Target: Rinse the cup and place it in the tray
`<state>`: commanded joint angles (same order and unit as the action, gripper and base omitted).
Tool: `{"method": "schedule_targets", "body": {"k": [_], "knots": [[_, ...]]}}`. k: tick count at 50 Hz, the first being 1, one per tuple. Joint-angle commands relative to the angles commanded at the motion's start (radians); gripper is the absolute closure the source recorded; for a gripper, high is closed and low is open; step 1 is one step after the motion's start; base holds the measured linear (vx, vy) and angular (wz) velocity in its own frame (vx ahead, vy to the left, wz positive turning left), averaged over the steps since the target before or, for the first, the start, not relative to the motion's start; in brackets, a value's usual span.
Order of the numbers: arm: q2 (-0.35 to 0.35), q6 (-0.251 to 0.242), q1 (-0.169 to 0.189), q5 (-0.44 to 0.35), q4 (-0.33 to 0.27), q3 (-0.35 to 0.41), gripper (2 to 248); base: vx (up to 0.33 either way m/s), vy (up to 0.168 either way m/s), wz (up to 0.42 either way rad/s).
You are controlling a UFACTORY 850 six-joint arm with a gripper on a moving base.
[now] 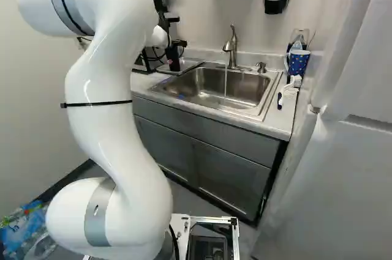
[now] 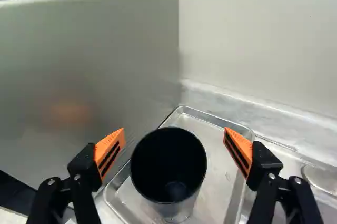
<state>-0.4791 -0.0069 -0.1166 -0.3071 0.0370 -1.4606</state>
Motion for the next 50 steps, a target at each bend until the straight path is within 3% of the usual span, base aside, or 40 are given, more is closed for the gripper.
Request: {"method": "schedule_targets", "body": {"k": [27, 50], "knots": [[0.028, 0.0, 0.001, 0.0, 0.0, -0.022, 3, 0.0, 0.0, 0.0], [0.099, 0.0, 0.047, 0.0, 0.0, 0.015, 3, 0.0, 0.0, 0.0]]}}
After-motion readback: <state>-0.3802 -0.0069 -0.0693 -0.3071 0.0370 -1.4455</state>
